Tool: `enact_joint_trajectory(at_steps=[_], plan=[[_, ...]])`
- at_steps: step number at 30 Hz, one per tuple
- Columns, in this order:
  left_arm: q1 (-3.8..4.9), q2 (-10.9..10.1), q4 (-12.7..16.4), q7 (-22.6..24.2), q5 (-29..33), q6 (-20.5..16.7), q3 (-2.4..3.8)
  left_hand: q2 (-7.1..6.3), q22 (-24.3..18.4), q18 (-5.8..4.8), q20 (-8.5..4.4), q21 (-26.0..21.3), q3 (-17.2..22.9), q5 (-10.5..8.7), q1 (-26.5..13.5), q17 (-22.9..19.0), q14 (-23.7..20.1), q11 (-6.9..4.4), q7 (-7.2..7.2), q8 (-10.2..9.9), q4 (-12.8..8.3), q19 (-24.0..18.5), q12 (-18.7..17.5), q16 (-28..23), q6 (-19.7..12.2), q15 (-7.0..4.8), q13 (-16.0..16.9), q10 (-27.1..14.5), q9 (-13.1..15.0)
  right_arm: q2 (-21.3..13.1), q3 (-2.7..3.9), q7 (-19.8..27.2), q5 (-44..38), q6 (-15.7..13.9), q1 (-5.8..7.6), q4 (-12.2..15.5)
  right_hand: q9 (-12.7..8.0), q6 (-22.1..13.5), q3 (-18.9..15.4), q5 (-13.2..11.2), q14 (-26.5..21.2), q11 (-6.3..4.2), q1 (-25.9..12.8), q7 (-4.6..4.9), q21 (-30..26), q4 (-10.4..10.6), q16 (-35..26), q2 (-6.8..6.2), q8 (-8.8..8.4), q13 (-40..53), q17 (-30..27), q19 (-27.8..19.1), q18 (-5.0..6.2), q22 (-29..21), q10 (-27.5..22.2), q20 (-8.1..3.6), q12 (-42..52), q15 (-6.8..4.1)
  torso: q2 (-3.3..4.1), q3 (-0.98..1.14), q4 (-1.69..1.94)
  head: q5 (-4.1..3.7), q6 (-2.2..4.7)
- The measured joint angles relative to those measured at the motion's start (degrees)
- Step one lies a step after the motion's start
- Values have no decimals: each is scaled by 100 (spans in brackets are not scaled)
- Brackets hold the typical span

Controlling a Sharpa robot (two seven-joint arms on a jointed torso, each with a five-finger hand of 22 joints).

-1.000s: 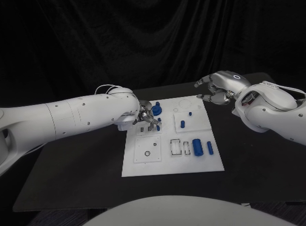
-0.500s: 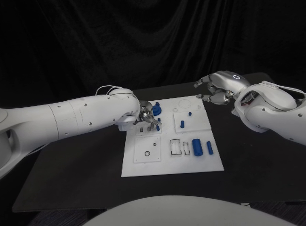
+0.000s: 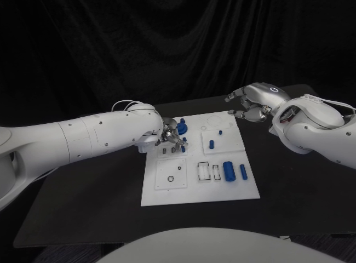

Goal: Assemble the parts on the task board

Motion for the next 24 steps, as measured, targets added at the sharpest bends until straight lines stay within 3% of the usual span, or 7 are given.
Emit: enact_joint_trajectory(at_steps=[24], plan=[[-31, 68, -92, 45, 3, 108, 1, 30, 0, 0, 39, -67, 135, 95, 122, 0, 0, 0, 11, -153, -71, -39, 1, 0, 54, 41, 2, 0, -36, 5, 0, -5, 1, 72, 0, 21, -1, 63, 16, 0, 1, 20, -24, 21, -22, 16, -24, 24, 0, 0, -17, -21, 0, 0, -21, 21, -23, 40, 14, -8, 5, -13, 0]])
